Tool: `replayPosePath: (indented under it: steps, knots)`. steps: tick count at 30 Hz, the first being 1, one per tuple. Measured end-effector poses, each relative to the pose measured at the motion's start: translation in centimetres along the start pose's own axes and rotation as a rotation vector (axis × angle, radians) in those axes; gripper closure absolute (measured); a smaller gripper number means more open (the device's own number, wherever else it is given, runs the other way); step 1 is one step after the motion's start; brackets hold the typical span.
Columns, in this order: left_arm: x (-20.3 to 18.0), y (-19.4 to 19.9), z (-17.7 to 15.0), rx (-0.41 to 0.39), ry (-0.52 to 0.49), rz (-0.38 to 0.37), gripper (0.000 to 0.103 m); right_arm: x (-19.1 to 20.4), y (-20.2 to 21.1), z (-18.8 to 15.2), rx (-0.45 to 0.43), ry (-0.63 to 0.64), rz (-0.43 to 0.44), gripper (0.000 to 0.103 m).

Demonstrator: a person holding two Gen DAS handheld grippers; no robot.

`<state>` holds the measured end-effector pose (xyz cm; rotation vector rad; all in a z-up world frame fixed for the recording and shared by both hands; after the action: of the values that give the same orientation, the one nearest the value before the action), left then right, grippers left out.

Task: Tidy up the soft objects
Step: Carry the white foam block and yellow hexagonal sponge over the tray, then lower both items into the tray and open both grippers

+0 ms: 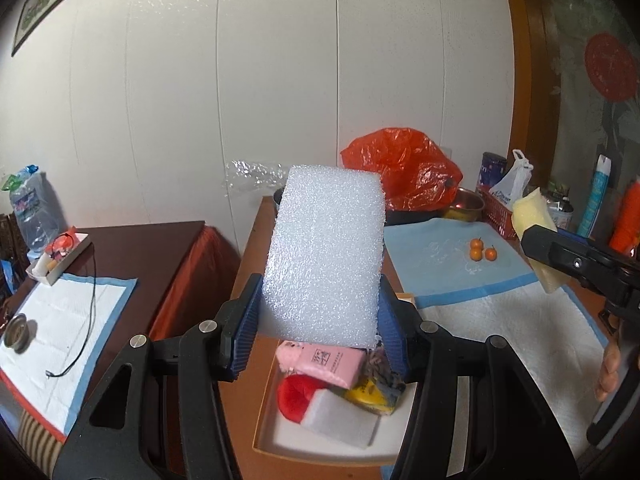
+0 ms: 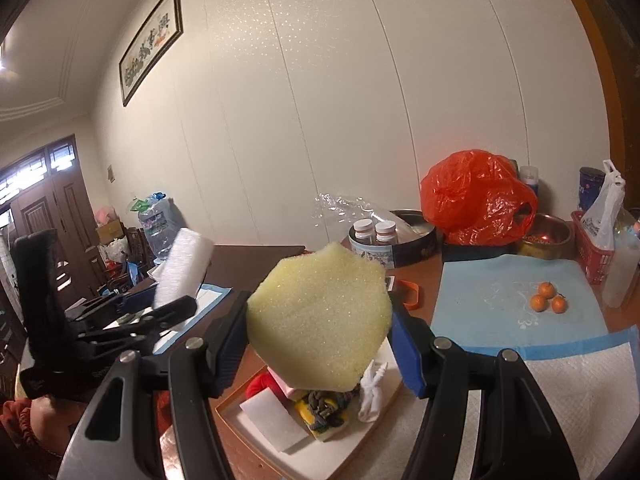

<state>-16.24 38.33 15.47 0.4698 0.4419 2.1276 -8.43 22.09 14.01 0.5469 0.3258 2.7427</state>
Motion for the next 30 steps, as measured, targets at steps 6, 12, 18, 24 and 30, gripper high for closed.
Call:
replayPosePath:
  steps: [6, 12, 18, 24, 30]
  knots:
    - [0.3, -5.3, -0.5, 0.083, 0.019, -0.045, 0.049, -0.9, -3.7, -1.4, 0.082, -0.069, -0.010, 0.037]
    - [0.2, -9.7, -2.5, 0.174, 0.061, -0.098, 0.049, -3.5, -7.8, -4.1, 0.184, -0.167, -0.047, 0.037]
    - [0.4, -13.6, -4.7, 0.258, 0.140, -0.177, 0.049, -5.7, -11.0, -6.3, 0.261, -0.254, -0.068, 0.037]
    - [0.4, -16.6, -6.1, 0.326, 0.222, -0.244, 0.049, -6.5, -13.7, -8.2, 0.316, -0.299, -0.079, 0.037]
    - [-0.8, -18.4, -7.2, 0.373, 0.185, -0.246, 0.048, -6.7, -15.5, -9.2, 0.335, -0.275, -0.102, 0.037]
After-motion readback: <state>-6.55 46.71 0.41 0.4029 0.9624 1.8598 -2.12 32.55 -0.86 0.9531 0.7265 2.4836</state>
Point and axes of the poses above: each gripper's, at about its wrist camera, not at the fingertips, and y roughly against the way its jaws point, x to its left, z to its top, the point moved 10 cm from there along -y, roughly the way its jaws point, and after that the axes turned 11 degrees about -y, right-handed, at the moved point
